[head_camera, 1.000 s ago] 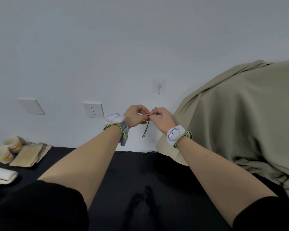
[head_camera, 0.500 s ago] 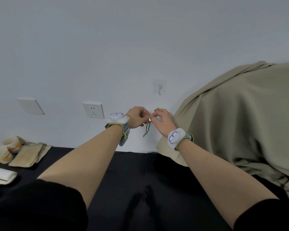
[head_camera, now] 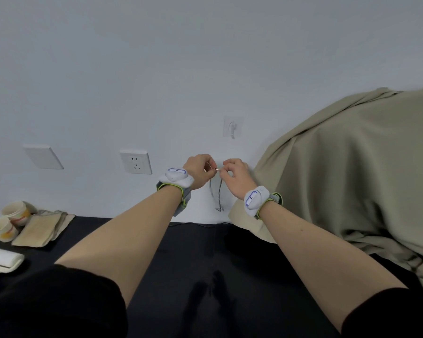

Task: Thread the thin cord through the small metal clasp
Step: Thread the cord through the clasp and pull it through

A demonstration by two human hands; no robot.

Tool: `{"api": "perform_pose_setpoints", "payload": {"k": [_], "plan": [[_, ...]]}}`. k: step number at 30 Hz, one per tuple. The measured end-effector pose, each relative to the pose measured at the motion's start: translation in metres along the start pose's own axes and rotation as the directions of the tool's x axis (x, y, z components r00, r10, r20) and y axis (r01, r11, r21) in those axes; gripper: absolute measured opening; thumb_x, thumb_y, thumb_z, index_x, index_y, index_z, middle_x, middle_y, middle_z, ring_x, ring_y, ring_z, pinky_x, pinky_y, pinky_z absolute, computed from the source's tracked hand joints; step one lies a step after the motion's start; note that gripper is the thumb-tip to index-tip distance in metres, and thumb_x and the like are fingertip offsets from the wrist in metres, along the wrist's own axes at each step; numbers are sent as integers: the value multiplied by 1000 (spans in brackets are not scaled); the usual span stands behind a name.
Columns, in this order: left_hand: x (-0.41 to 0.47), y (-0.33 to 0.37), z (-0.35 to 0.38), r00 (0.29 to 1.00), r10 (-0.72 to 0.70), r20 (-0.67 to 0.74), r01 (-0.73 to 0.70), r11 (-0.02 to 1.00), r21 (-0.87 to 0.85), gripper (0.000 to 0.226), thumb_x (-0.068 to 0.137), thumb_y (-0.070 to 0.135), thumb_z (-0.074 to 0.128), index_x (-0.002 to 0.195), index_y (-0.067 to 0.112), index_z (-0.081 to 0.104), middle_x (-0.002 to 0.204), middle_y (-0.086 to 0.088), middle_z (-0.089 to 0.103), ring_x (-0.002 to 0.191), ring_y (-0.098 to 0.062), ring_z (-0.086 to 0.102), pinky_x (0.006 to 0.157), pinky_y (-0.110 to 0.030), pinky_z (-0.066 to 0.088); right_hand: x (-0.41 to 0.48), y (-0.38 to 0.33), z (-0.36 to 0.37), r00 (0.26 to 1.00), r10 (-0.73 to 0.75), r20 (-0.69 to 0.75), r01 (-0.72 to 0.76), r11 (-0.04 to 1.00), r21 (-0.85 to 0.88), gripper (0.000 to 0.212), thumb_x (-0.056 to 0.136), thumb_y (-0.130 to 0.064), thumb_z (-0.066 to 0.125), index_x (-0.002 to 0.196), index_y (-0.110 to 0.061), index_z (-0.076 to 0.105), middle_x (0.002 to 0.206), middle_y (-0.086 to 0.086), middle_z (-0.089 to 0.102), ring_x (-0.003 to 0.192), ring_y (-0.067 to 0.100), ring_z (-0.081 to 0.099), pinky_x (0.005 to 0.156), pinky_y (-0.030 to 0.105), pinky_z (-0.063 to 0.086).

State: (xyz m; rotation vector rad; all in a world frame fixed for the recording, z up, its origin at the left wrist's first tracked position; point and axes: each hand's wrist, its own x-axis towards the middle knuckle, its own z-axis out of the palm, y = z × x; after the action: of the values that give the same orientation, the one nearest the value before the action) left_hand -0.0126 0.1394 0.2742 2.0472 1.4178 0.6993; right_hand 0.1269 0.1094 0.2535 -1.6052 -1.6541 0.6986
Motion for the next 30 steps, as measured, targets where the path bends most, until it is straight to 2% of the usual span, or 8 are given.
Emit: {"api": "perform_pose_setpoints", "payload": {"k": [2, 4, 8, 10, 13, 16, 23, 30], "plan": [[1, -3, 0, 1000, -1, 18, 1, 1000, 27, 9, 86, 20, 56, 90, 14, 61, 80, 0, 57, 73, -22, 53, 62, -25, 41, 2, 1, 0, 1000, 4, 1, -4, 1000, -3, 27, 89, -17, 46, 88, 3, 64, 131, 11, 46, 125, 27, 30, 82, 14, 20], [1, -5, 0, 999, -6, 38, 5, 1000, 17, 16, 87, 23, 56, 94, 11, 63, 81, -1, 57, 73, -21, 52, 65, -26, 40, 2, 0, -2, 1000, 12, 13, -12, 1000, 2, 28, 90, -17, 43, 89, 3, 64, 126, 12, 48, 120, 27, 34, 85, 17, 22], [1, -4, -2, 1000, -15, 12, 16, 999, -41, 18, 88, 23, 55, 93, 8, 64, 65, 5, 55, 68, -19, 51, 58, -20, 39, 1, -5, -4, 995, 62, 79, -78, 973, 215, 29, 92, -16, 38, 75, -2, 57, 79, 12, 54, 75, 25, 50, 70, 31, 43], [1, -2, -4, 1000, -29, 2, 29, 995, -93, 14, 88, 21, 56, 90, 10, 64, 69, -4, 61, 73, -24, 57, 61, -20, 43, 2, -7, -3, 989, 90, 118, -127, 928, 350, 31, 94, -19, 38, 69, -6, 52, 70, 7, 53, 65, 23, 54, 70, 29, 49], [3, -3, -6, 999, -48, -9, 45, 981, -190, 13, 87, 21, 57, 74, 22, 59, 76, -9, 64, 85, -34, 69, 72, -37, 54, 4, -9, -3, 989, 74, 125, -118, 910, 397, 32, 94, -22, 39, 64, -12, 44, 64, 7, 49, 57, 23, 51, 73, 39, 53], [5, 1, -9, 998, -64, -21, 56, 965, -256, 16, 87, 20, 57, 72, 25, 56, 69, -4, 61, 80, -36, 69, 64, -35, 53, 8, -11, -6, 995, 49, 91, -82, 905, 416, 29, 94, -23, 40, 67, -13, 44, 62, 5, 45, 55, 19, 45, 76, 44, 54], [26, 20, -14, 998, -17, -56, 1, 958, -287, 8, 89, 23, 54, 90, 18, 59, 69, 5, 56, 57, -16, 61, 53, -23, 41, 28, -21, -23, 999, 29, -35, -13, 919, 395, 23, 93, -23, 42, 73, -15, 51, 61, 2, 40, 51, 13, 39, 60, 29, 53], [51, 30, -14, 995, -14, -103, -17, 957, -291, 10, 88, 26, 54, 87, 19, 61, 68, 6, 55, 54, -14, 58, 41, -12, 39, 55, -26, -46, 991, -21, -129, 60, 950, 306, 14, 91, -19, 47, 88, -9, 57, 63, -1, 46, 44, 6, 46, 43, 12, 40]]}}
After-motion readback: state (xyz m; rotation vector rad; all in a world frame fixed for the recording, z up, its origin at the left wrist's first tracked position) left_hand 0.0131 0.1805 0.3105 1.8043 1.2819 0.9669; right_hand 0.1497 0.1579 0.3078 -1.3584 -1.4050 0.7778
